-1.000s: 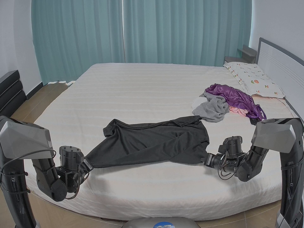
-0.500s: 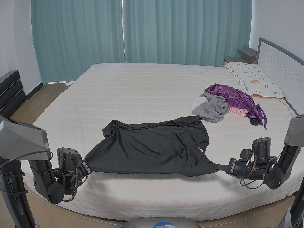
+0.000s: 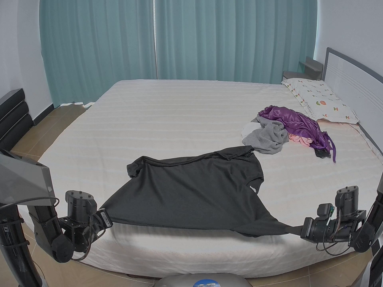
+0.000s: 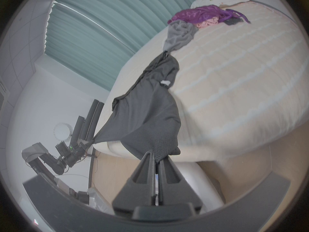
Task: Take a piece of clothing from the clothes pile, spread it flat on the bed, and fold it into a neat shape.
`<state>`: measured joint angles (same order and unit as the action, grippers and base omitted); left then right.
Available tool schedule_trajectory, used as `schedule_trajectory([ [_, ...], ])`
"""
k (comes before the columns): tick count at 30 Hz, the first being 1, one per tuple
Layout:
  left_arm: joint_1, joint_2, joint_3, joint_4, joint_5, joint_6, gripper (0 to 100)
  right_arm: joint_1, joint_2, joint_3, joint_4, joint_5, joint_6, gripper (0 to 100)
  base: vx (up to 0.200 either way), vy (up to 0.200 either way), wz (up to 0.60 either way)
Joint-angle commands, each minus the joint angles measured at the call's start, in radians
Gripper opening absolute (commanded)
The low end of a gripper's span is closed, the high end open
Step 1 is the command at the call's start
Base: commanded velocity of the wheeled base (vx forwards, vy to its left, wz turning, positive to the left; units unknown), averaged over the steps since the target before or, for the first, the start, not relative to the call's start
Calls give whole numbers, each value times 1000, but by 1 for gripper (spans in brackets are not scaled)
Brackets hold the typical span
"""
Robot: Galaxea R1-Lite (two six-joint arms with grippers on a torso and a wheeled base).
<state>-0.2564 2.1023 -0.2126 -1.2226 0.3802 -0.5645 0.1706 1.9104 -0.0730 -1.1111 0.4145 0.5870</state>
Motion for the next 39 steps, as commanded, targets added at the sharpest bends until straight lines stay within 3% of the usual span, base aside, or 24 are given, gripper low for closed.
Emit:
schedule_trajectory([
  [1, -3, -2, 27, 0, 0, 12, 0, 40, -8, 68, 0, 4, -3, 0, 0, 0, 0],
  [3, -7, -1, 30, 2, 0, 14, 0, 59, 1, 73, 4, 4, -3, 0, 0, 0, 0],
  [4, -12, 1, 32, 2, 0, 14, 0, 73, 13, 73, 10, 3, -3, 100, 0, 0, 0],
  [9, -20, 5, 39, 0, -1, 17, 0, 93, 107, 55, -6, 0, -4, 100, 0, 0, 0],
  [17, -20, 10, 39, 0, -1, 17, 0, 73, 249, -111, -32, -40, -3, 100, 0, 0, 0],
  [26, -20, 39, 33, -2, -1, 17, 0, 90, 412, -372, 11, -166, -9, 100, 0, 0, 0],
  [33, -20, 51, 32, -2, -1, 17, 0, 113, 464, -455, 76, -217, -19, 100, 0, 0, 0],
  [34, -20, 51, 32, -2, -1, 17, 0, 113, 464, -455, 76, -218, -19, 0, 0, 0, 0],
  [39, -20, 64, 32, -3, -1, 15, 0, 101, 446, -429, 85, -230, -46, 0, 0, 0, 0],
])
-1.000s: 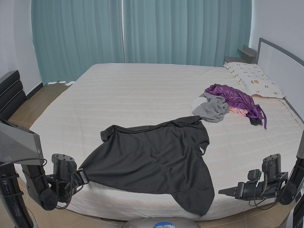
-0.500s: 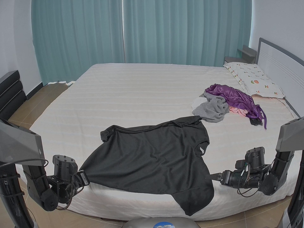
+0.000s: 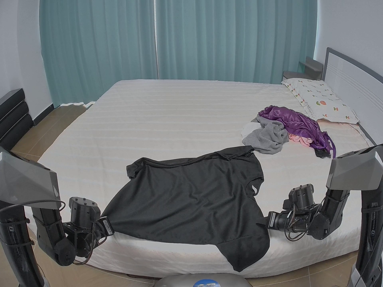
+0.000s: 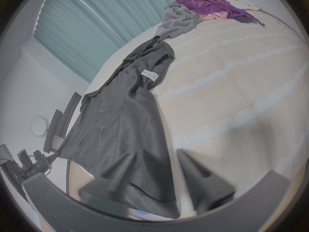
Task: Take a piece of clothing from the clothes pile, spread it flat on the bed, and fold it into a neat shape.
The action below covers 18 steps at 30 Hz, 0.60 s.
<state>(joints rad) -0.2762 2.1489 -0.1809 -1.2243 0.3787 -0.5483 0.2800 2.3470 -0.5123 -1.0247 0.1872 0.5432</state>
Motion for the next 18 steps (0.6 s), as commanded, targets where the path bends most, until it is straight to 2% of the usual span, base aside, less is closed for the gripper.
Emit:
schedule_trajectory([
  [1, 0, 17, 0, 0, 0, -1, 0, -19, -3, 28, -8, -5, -3, 0, 0, 0, 0],
  [6, 0, 29, 6, 0, 0, 1, 0, -81, -55, 114, -12, 8, -11, 0, 0, 0, 0],
  [14, -21, 55, 11, 0, 0, -1, 0, -137, -112, 232, -64, 6, -32, 0, 0, 0, 0],
  [18, -40, 74, 14, -1, 0, -7, 0, -142, -126, 261, -68, 6, -40, 0, 0, 0, 0],
])
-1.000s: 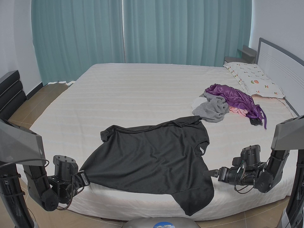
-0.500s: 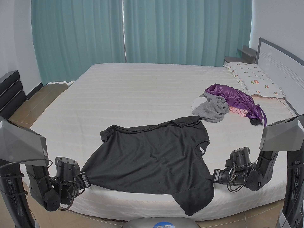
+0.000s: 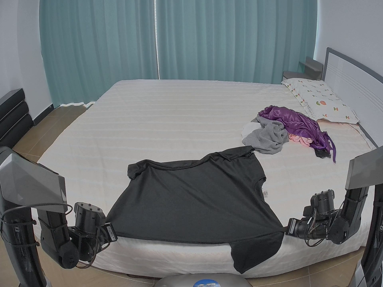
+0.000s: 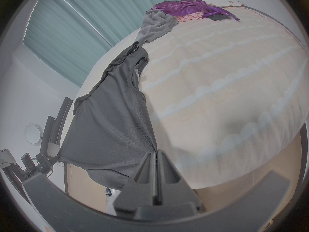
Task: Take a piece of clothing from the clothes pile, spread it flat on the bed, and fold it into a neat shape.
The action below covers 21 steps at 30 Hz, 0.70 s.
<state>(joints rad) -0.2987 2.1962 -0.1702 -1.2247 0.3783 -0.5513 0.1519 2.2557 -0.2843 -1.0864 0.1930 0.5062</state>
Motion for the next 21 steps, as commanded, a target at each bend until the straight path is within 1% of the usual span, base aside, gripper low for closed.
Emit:
schedule_trajectory([
  [1, -17, 27, 3, -1, 1, -4, 0, -14, -35, 33, -6, 0, -3, 0, 0, 0, 0],
  [6, -36, 76, -20, -4, -2, -26, 0, -3, -18, 19, -7, 6, 2, 0, 0, 0, 0],
  [7, -36, 79, -31, -7, -2, -49, 0, 1, -13, 19, -7, 8, 2, 0, 0, 0, 0],
  [8, -37, 83, -37, -7, -2, -61, 100, 8, -10, 17, -7, 8, 3, 0, 0, 0, 0],
  [9, -39, 91, -41, -7, -2, -67, 100, 12, -5, 17, -9, 10, 6, 0, 0, 0, 0],
  [10, -40, 93, -43, -7, -2, -67, 100, 14, -5, 17, -9, 11, 8, 100, 0, 0, 0],
  [12, -46, 105, -52, -9, -2, -70, 100, 15, -5, 13, -18, 16, 14, 100, 0, 0, 0],
  [14, -48, 102, -52, -9, -12, -75, 100, 15, -18, 25, -52, 28, 35, 100, 0, 0, 0],
  [17, -43, 88, -52, -9, -16, -76, 100, 14, -41, 45, -92, 28, 72, 100, 0, 0, 0],
  [20, -34, 45, -49, -10, -18, -76, 100, 9, -70, 66, -116, 28, 104, 100, 0, 0, 0],
  [21, -25, -4, -45, -10, -25, -76, 100, 6, -97, 85, -130, 28, 121, 100, 0, 0, 0],
])
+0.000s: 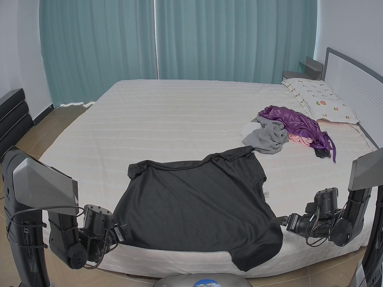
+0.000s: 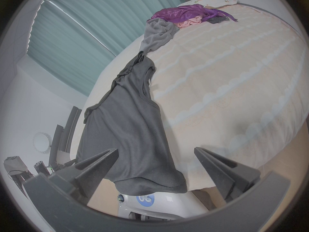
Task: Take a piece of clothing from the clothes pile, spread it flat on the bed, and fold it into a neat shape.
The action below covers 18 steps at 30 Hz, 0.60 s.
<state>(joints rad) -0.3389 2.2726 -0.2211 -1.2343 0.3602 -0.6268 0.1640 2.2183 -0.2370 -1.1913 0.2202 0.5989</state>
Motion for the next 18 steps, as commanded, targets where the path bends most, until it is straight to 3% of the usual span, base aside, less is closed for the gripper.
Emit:
schedule_trajectory([
  [1, 24, -120, 12, -1, -14, 1, 100, -8, -77, 47, -31, 1, 39, 100, 0, 0, 0],
  [9, 83, -311, 19, 15, -87, 7, 100, -24, -126, 54, -33, 2, 102, 100, 0, 0, 0],
  [18, 87, -311, 9, 12, -98, -5, 100, -24, -126, 59, -33, 5, 108, 100, 0, 0, 0],
])
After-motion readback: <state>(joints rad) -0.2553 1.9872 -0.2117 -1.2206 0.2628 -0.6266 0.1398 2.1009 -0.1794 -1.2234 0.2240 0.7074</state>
